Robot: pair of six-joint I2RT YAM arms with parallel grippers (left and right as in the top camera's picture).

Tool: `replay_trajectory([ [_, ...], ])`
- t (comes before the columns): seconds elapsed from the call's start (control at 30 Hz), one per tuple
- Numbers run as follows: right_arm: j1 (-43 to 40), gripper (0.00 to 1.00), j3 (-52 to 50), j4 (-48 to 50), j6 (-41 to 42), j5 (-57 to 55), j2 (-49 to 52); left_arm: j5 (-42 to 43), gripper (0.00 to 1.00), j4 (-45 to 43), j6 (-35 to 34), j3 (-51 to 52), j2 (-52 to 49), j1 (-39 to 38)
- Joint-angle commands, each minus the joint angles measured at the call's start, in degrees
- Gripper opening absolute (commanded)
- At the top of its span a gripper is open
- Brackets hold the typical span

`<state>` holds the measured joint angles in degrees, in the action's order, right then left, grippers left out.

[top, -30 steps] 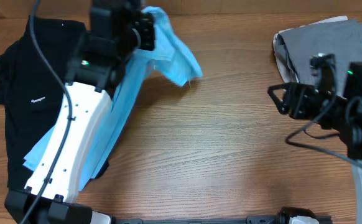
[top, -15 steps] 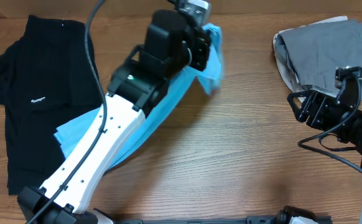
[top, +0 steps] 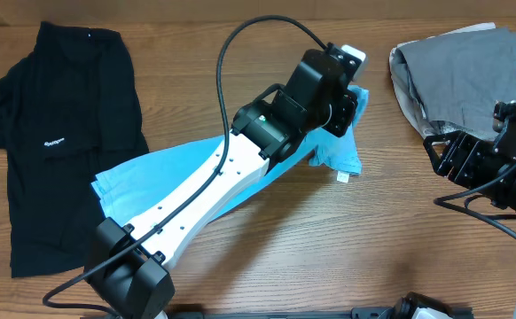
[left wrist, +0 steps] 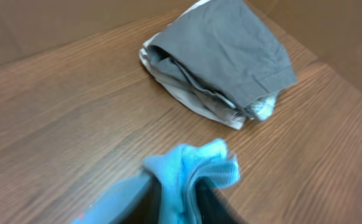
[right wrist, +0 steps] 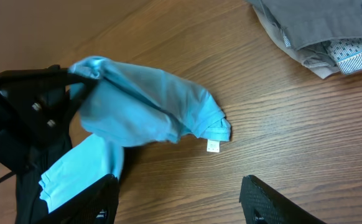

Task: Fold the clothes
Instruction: 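Lift the blue T-shirt with the left gripper and drag it rightward to center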

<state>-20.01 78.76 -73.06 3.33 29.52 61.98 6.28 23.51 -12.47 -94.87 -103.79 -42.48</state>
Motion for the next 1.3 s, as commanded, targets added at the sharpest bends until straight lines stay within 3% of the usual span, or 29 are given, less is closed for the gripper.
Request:
replay_trajectory([
  [0.0,-0.37,0.67,1.99,0.48,-0.59,-1.33,-0.79,1.75,0.38,-0.55,0.04,-0.98,0.61,-0.5],
  [0.03,-0.37,0.67,1.99,0.5,-0.61,-1.75,-0.79,1.73,0.49,-0.33,0.04,-0.98,0.92,-0.35],
  [0.13,-0.37,0.68,1.99,0.55,-0.59,-2.91,-0.79,1.73,0.62,1.66,0.74,-1.01,3.15,0.24],
  [0.3,-0.37,0.68,1.99,0.46,-0.61,-2.97,-0.79,-0.61,0.75,13.44,3.93,-1.05,10.73,2.4],
  [0.43,-0.37,0.68,1.99,-0.37,-0.63,-2.95,-0.79,-4.98,0.78,27.85,2.1,-1.05,17.07,6.32],
  [0.47,-0.37,0.73,1.99,-0.61,-0.63,-2.95,-0.79,-5.25,0.79,32.28,0.33,-1.05,19.1,8.33],
  [0.67,-0.35,0.76,1.99,-2.36,-0.63,-2.91,-0.79,-5.68,0.8,45.18,-4.44,-1.03,27.91,15.56],
  [0.93,1.31,0.75,1.46,-4.59,-2.34,-2.45,0.44,-13.16,0.82,53.35,-7.93,-0.79,31.06,15.69],
  [1.27,11.72,0.76,-2.05,1.18,-3.34,-2.73,15.78,-17.27,0.88,52.61,-9.4,-0.02,26.73,15.91],
])
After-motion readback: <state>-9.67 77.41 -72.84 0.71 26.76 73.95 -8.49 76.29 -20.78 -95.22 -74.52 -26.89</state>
